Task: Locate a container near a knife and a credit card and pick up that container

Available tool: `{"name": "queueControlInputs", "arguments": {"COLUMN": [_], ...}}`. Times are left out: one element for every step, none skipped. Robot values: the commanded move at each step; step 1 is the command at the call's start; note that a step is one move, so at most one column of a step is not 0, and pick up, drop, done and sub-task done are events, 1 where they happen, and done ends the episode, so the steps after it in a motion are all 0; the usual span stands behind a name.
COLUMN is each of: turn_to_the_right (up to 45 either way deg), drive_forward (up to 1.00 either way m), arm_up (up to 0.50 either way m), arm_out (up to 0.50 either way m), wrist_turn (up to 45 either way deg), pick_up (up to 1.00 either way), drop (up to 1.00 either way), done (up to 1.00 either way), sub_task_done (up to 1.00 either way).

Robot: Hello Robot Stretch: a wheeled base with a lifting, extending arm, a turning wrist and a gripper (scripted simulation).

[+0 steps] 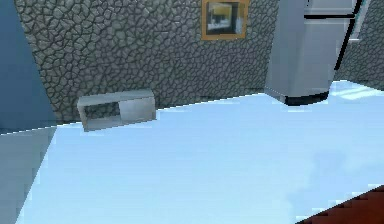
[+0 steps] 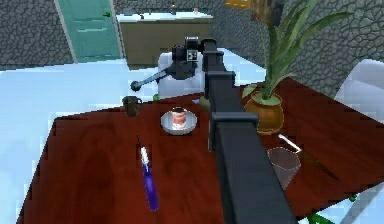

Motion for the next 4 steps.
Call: {"name": "queueControlInputs", "arguments": {"turn_to_the_right": [0.0, 0.0, 0.0, 0.0], "drive_forward": [0.00, 0.00, 0.00, 0.00], "arm_up": [0.00, -0.26, 0.00, 0.10], "arm_out": [0.00, 0.00, 0.00, 0.00], "wrist_turn": [33.0, 0.0, 0.0, 0.0], "pick_up": [0.00, 0.00, 1.00, 0.00], "drop": [0.00, 0.00, 0.00, 0.00], "done": [0.00, 0.00, 0.00, 0.00], "sub_task_done": [0.00, 0.00, 0.00, 0.00]}}
